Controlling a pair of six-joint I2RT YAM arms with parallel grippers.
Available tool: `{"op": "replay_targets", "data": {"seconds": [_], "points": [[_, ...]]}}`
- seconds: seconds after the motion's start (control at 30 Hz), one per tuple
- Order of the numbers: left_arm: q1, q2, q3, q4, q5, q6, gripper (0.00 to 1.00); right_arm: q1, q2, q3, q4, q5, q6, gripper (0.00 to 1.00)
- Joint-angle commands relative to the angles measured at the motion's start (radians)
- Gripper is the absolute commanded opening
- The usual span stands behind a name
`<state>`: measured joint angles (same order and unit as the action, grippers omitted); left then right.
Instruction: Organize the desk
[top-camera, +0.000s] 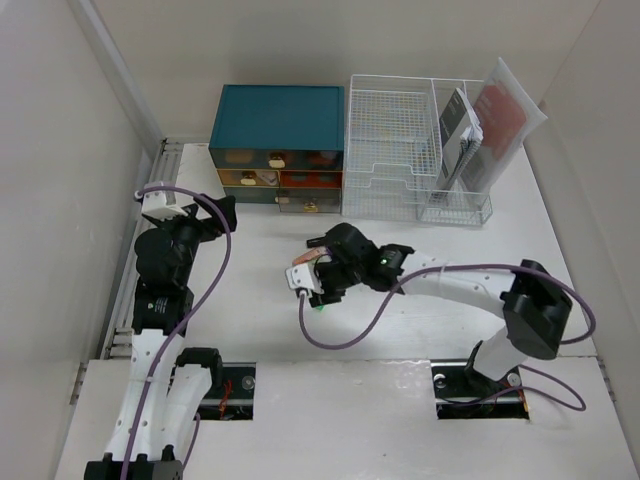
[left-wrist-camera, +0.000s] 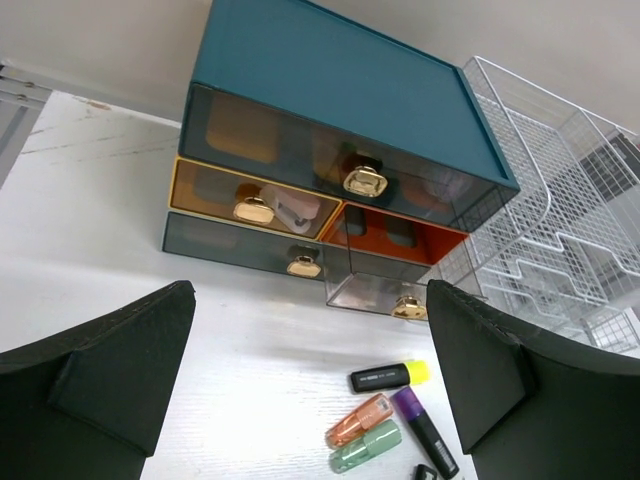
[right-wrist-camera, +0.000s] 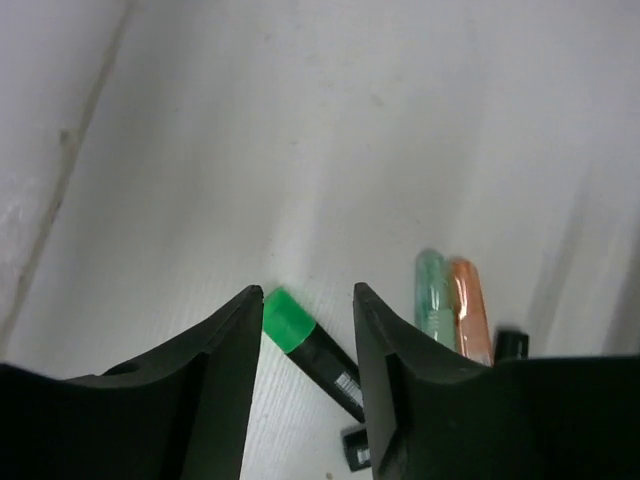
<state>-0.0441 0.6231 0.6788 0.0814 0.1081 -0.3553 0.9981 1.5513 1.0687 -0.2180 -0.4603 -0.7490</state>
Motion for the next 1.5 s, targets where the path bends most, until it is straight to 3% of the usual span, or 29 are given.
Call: {"op": "replay_targets", "data": {"seconds": [0.0,0.03,0.27,0.47,0.83,1.1,1.33,1.47], "points": [[-0.003,-0.014,0.019,0.046,0.051,0.018,1.0,-0.01,0.093,0.106,-0.256,-0.164,-0.415,0.45],[-0.003,-0.014,0.019,0.046,0.064,0.018,1.0,-0.01,0.113,0.137,-0.332,-0.164,-0.487,0.38],[-0.003,-0.045,0.01,0.064,0.094,0.018,1.0,-0.029,0.174,0.146,-0.447,-0.137,-0.645,0.38],[-0.003,-0.054,0.01,0.064,0.122,0.018,1.0,-0.029,0.256,0.177,-0.469,-0.1,-0.667,0.38],[-0.003,-0.072,0.01,0.064,0.122,0.009,1.0,-0.056,0.311,0.235,-0.425,-0.078,-0.647,0.48],[-0.003,-0.072,0.01,0.064,0.122,0.009,1.0,-0.065,0.279,0.235,-0.405,-0.087,-0.615,0.48],[-0.003,-0.072,0.01,0.073,0.122,0.009,1.0,-0.093,0.288,0.192,-0.262,-0.024,-0.492,0.48],[-0.003,-0.072,0.01,0.073,0.131,0.009,1.0,-0.093,0.323,0.204,-0.262,0.015,-0.463,0.48]]}}
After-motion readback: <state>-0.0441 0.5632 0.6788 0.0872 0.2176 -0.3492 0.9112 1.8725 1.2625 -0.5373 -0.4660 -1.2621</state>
